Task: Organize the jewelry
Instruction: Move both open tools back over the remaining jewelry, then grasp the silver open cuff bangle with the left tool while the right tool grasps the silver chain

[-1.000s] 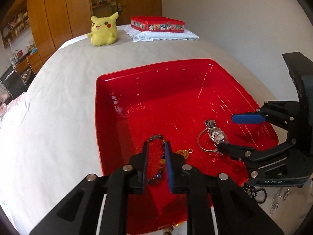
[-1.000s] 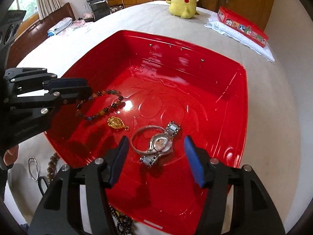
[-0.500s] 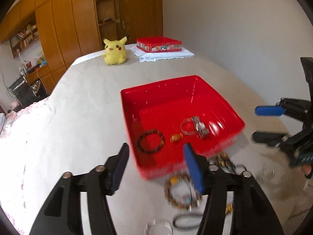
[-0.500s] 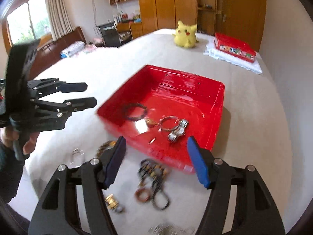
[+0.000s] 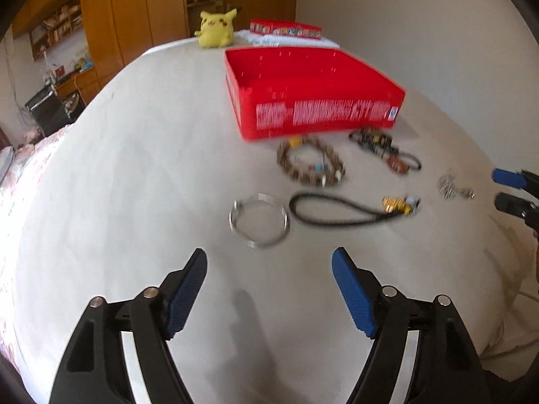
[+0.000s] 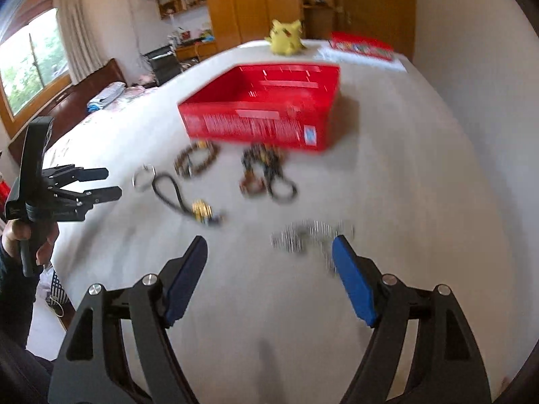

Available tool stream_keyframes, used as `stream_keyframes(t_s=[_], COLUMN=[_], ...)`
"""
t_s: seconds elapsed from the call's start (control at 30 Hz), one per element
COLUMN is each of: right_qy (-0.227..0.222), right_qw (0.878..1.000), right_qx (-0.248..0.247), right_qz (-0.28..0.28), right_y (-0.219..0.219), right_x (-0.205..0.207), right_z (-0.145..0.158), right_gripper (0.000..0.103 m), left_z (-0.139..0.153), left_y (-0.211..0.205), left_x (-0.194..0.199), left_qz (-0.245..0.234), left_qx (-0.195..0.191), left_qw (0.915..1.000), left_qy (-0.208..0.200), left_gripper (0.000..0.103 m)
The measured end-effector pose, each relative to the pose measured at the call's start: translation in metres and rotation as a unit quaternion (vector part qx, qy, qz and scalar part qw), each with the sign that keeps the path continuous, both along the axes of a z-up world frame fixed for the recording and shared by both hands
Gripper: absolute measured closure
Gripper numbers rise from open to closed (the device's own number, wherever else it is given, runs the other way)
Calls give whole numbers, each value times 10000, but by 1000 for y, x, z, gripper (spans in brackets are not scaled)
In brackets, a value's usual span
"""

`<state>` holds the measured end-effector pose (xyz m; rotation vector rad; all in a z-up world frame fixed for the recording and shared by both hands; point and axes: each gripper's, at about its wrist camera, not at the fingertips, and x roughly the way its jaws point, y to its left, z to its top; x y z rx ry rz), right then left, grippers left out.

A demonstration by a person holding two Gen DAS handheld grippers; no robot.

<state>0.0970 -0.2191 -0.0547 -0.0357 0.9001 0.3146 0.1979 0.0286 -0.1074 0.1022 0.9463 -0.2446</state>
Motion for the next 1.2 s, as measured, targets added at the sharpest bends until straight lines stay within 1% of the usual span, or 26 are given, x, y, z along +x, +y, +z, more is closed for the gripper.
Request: stream_keyframes(t_s=[0.1,0.2,0.27,0.43,0.5,0.63,0.77,0.9,1.1,1.17,1.2], right_qy=[134,197,221,289,351,300,244,229,243,220,200], right_qw=[9997,9992,9990,9986,9984,9982,9978,9976,9975,9979,9982], right_qx=[46,96,75,-167,-175,-293,-387,-422,-440,-421,-415], right_qz=[-181,-320,-375,-408,-419,-430,-474,-493,-490,-434,-389], right_y=[-8,-14,-18,-13,-12,-9,-5,-3,2,4,4], right_x=[-8,-11,-10,-9,-6,-2,8,20,40,45,46], right_z=[-15,-22,-28,-42,-48,-52,-56,-58,-59,-59,-58], right_gripper=[27,27,27,27,27,20,13,11,13,21,24], left_z=[-11,-17,-21,-27,-28,-30,-31,-31,-31,-31,-30], left_y=[-1,-3,-4,-6,-8,-7,-9,-11,-14,-13,-13], left_x=[0,1,3,7,10,15,23,34,44,47,47], left_qz=[71,146,158,265,332,420,447,445,375,383,372], left_qx=[6,177,173,273,328,327,353,360,348,293,273], left_qw=[9999,9997,9996,9993,9989,9986,9984,9983,9987,9988,9989], left_qy=[118,109,135,58,37,29,39,65,65,88,86], left_gripper=[26,26,25,13,10,4,3,3,4,5,7])
